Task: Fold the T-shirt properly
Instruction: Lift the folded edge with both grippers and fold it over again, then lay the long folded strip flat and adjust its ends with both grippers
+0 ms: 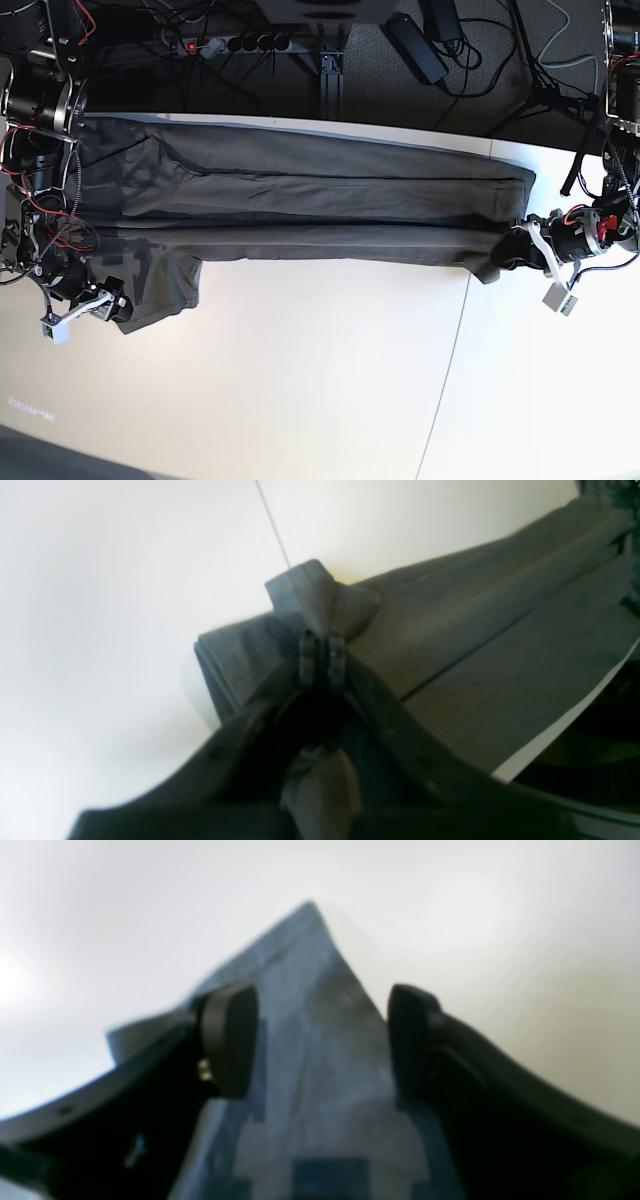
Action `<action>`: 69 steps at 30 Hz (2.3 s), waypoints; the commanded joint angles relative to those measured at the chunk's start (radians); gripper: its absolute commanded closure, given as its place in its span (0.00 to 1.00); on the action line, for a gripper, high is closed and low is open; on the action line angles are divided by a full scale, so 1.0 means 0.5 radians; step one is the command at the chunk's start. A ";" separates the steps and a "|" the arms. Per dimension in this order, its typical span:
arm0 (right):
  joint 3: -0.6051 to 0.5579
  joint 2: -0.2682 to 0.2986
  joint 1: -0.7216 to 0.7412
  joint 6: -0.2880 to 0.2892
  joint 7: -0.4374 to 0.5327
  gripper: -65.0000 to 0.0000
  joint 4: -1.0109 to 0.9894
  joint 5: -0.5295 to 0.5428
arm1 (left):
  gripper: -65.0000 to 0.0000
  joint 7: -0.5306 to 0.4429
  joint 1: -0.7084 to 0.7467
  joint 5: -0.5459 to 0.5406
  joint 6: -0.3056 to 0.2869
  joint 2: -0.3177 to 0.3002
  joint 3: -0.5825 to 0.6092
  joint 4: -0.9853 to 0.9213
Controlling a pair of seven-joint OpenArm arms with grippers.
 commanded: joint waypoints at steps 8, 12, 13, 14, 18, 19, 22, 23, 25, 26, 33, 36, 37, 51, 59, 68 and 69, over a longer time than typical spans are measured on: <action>-0.285 -0.055 0.043 0.111 -0.032 0.37 0.019 -0.020 | 1.00 -0.043 -0.038 -0.031 -0.028 -0.034 -0.018 0.028; -0.341 -0.060 0.043 0.111 -0.047 0.37 0.019 -0.014 | 1.00 -0.043 -0.038 -0.031 -0.028 -0.034 -0.018 0.028; -0.340 -0.059 0.043 0.111 -0.046 0.39 0.019 -0.014 | 1.00 -0.043 -0.038 -0.031 -0.028 -0.034 -0.018 0.028; -0.340 -0.058 0.043 0.111 -0.045 0.44 0.019 -0.019 | 1.00 -0.044 -0.038 -0.032 -0.028 -0.034 -0.018 0.028; -0.340 -0.052 0.043 0.111 -0.039 0.99 0.019 -0.048 | 1.00 -0.054 -0.038 -0.070 -0.028 -0.034 -0.018 0.028; -0.340 -0.048 0.043 0.111 -0.040 1.00 0.019 -0.052 | 1.00 -0.068 -0.038 -0.070 -0.028 -0.034 -0.018 0.028; -0.340 -0.036 0.044 0.112 -0.033 1.00 0.033 -0.051 | 1.00 -0.091 -0.039 -0.066 -0.028 -0.034 -0.018 0.028; -0.340 -0.031 0.043 0.112 -0.036 1.00 0.054 -0.050 | 1.00 -0.095 -0.039 -0.065 -0.028 -0.034 -0.018 0.028; -0.340 -0.012 0.043 0.113 -0.089 1.00 0.119 -0.033 | 1.00 -0.095 -0.039 -0.066 -0.028 -0.035 -0.018 0.030; -0.340 0.004 0.042 0.113 -0.143 1.00 0.168 0.002 | 1.00 -0.095 -0.040 -0.066 -0.028 -0.039 -0.018 0.032; -0.310 0.217 -0.101 0.114 -0.463 1.00 0.717 0.312 | 1.00 -0.031 -0.034 -0.111 -0.028 -0.092 -0.018 0.179; -0.304 0.337 -0.291 0.114 -0.488 1.00 1.023 0.319 | 1.00 0.087 -0.021 -0.202 -0.028 -0.111 -0.018 0.296; -0.302 0.372 -0.361 0.114 -0.491 1.00 1.118 0.318 | 1.00 0.107 -0.016 -0.227 -0.028 -0.112 -0.018 0.322; 0.336 0.587 -1.411 0.112 -0.500 1.00 1.999 0.421 | 1.00 0.304 0.095 -0.436 -0.028 -0.118 -0.018 0.398; 0.475 0.572 -1.657 0.111 -0.503 1.00 2.020 0.459 | 1.00 0.316 0.101 -0.500 -0.028 -0.186 -0.018 0.398; 0.475 0.510 -1.656 0.101 -0.397 0.40 2.020 0.360 | 0.36 0.113 0.172 -0.264 -0.028 -0.273 -0.018 0.397; 0.475 0.501 -1.650 0.098 -0.394 0.37 2.020 0.368 | 0.36 0.105 0.176 -0.222 -0.028 -0.272 -0.018 0.397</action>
